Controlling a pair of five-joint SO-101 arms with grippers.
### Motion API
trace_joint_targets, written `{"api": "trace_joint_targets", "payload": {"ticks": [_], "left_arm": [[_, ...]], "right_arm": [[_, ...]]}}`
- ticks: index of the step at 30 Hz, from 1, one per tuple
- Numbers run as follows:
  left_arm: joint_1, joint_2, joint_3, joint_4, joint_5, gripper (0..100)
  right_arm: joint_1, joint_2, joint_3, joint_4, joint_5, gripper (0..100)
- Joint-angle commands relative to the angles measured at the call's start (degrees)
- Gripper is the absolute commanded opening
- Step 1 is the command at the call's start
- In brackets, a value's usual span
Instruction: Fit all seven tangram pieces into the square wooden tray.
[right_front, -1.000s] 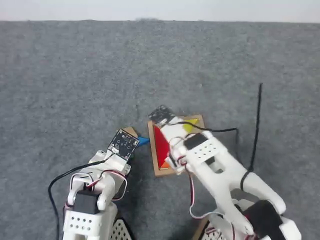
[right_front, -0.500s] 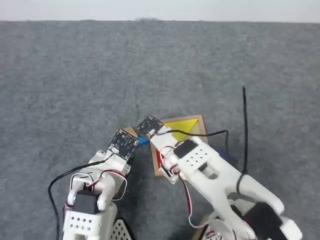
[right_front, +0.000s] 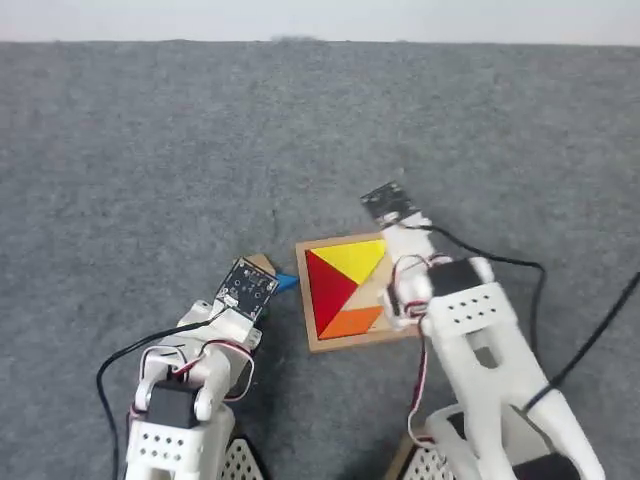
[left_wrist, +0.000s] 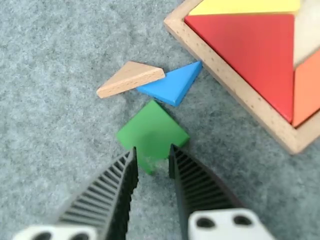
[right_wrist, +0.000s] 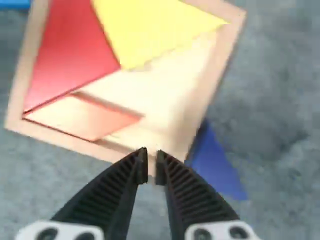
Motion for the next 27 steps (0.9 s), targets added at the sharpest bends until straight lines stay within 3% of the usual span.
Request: {"api": "trace_joint_targets", "payload": {"ticks": [1,6,13,21,27], "left_arm": [[-0.35,-0.70,-0.66,-0.09,-0.44,10],[-0.35,-0.70,-0.66,-0.09,-0.44,10],[-0.35,-0.70,-0.66,-0.09,-0.44,10],[-0.35,-0.70,-0.66,-0.09,-0.44,10],[0.79,-0.79,-0.66,0.44,-0.53,10]], "right_arm": [[4.53,-2.07,-3.08,0.66,1.49,11.1],[9.63,4.62,-3.69,0.66,1.41,11.7],[10.24,15.43,-6.86,0.04,-0.70,11.5],[11.30,5.49,-2.55,-0.13,-1.32,11.3],[19.38,-1.36,4.31,-0.84,4.13,11.6]]}}
